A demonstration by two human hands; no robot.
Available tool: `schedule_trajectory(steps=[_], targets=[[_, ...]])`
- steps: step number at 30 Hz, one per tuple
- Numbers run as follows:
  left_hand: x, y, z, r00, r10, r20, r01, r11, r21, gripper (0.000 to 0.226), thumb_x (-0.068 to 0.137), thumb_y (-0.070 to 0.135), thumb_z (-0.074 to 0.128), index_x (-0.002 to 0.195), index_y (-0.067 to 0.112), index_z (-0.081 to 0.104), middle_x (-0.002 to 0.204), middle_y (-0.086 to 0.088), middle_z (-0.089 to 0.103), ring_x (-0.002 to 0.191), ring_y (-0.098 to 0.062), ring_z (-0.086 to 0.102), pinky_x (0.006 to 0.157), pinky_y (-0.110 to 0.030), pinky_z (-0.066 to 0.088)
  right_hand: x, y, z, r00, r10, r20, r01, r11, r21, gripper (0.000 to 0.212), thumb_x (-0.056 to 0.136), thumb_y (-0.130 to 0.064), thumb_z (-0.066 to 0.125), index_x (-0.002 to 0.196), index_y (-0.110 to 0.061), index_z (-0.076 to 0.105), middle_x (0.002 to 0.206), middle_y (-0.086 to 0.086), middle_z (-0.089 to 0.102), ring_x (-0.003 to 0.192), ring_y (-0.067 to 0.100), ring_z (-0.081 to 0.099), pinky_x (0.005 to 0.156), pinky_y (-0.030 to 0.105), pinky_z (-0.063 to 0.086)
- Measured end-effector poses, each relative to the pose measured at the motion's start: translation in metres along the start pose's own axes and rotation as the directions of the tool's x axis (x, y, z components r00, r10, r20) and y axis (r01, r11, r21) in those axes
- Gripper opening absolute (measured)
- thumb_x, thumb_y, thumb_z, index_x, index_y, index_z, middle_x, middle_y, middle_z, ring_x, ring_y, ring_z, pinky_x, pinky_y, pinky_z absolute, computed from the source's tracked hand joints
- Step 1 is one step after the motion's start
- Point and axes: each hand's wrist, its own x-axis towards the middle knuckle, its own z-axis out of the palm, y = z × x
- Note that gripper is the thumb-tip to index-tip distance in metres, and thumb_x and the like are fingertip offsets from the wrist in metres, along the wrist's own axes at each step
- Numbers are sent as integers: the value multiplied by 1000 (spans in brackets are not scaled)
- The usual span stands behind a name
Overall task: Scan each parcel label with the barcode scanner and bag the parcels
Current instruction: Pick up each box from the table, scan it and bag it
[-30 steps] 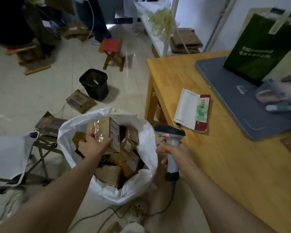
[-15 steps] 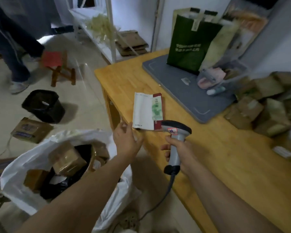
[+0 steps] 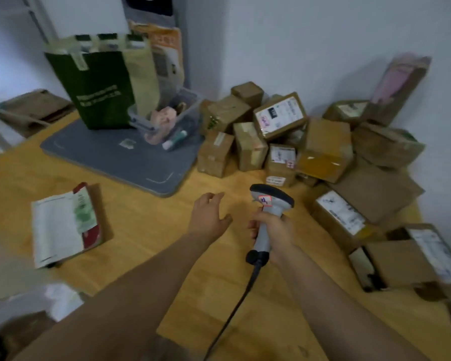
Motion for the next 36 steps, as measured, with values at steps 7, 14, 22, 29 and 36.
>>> schedule_trajectory(steps=[7,14,22,29,36], targets=[[74,143,50,986,164,-3,-164,986,-20,69,85,41,66,143,15,38,140,-13,43,132,-31,38,103,-38,37,32,-48,-103,982,-5,-188,50,971,233,12,85,2,59,79,-5,51,57,13,58,44,21,50,46,28,42],[129,271,72,990,-137,34,136,991,16,149,53,81,70,150,9,-19,156,-21,-21,145,-35,-17,115,-56,4,52,-61,-152,981,-16,-195,81,940,330,16,88,2,56,79,-7,48,56,12,57,41,19,48,43,29,40],[138,274,83,970,-242,26,242,955,-172,127,62,62,73,153,11,0,153,-18,13,141,-38,15,114,-50,23,59,-51,-180,987,16,-162,51,916,399,15,87,2,59,77,-5,52,55,11,56,40,19,47,43,26,40],[43,159,47,949,-150,279,313,581,-751,57,85,39,66,136,22,47,123,2,56,107,-15,53,88,-31,43,46,-34,-168,993,4,-118,37,938,344,10,87,-3,62,94,1,57,72,15,67,40,17,52,43,25,44],[-47,59,23,796,-340,500,603,508,-615,46,93,40,53,133,18,48,119,-3,52,109,-22,48,100,-37,36,18,12,-105,993,117,32,-121,963,239,15,82,-9,70,91,-4,59,94,19,70,46,19,54,46,27,46]])
